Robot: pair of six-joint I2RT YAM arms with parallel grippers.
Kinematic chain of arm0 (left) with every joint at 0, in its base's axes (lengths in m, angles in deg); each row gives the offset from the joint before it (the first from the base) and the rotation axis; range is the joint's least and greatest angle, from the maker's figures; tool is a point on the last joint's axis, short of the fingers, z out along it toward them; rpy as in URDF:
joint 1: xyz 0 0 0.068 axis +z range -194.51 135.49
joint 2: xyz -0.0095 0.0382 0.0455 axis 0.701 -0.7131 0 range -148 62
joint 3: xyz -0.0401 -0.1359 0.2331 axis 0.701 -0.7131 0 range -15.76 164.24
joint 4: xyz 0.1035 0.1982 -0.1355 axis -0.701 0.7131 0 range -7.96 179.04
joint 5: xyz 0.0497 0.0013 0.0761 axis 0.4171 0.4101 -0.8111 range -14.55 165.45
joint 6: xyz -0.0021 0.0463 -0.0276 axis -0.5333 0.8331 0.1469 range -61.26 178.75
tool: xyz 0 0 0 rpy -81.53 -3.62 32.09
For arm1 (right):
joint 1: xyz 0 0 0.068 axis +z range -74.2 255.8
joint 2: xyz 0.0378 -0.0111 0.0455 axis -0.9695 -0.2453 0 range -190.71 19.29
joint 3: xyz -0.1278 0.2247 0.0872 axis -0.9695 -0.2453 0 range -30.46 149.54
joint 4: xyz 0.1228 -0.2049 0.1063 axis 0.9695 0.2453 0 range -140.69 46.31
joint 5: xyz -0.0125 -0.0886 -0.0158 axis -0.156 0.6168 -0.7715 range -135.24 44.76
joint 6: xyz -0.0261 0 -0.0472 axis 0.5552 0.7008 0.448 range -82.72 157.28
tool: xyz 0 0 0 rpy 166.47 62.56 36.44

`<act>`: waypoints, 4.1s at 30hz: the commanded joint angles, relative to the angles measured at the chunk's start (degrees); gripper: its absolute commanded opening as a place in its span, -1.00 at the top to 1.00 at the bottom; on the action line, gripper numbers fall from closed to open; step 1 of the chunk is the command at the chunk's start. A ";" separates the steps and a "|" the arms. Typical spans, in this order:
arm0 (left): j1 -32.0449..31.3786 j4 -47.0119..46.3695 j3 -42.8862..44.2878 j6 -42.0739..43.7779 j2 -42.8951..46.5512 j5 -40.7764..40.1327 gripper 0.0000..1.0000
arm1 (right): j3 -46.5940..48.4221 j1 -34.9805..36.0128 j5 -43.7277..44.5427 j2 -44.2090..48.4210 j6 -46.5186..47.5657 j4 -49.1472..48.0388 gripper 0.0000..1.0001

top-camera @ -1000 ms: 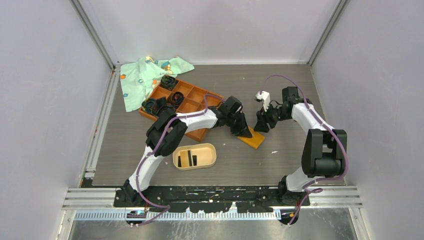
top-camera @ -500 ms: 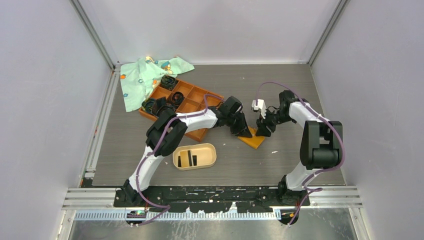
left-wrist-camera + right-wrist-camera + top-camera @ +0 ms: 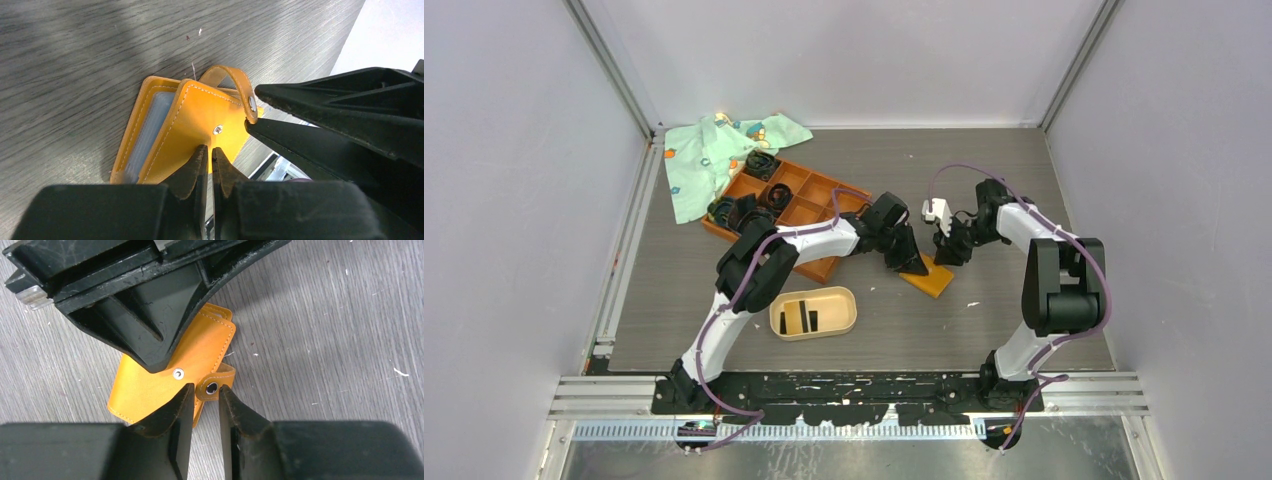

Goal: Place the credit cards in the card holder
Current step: Close the card holder at the center of the board.

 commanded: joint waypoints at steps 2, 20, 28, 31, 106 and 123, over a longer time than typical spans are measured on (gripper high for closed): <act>0.36 -0.38 0.38 0.83 -0.44 -0.04 0.84 | 2.83 0.29 -0.40 -0.21 0.66 0.50 0.52; 0.71 -0.72 -0.47 0.91 0.35 -0.13 0.85 | 5.30 0.12 -3.82 1.41 2.09 8.40 0.98; 0.87 -1.48 -1.01 0.73 0.47 0.23 0.92 | 2.65 1.30 -0.32 2.61 7.06 10.50 0.98; 0.93 -1.53 -1.20 0.67 0.64 0.25 0.94 | 1.00 3.02 1.08 3.31 7.08 8.68 0.98; 2.65 -17.86 -10.78 -7.29 6.81 -2.69 0.71 | -5.70 9.35 8.91 4.48 -0.18 -4.14 0.98; 2.26 -15.84 -8.87 -7.55 4.39 -0.66 0.71 | -6.20 9.35 8.30 4.66 -0.59 -4.82 0.99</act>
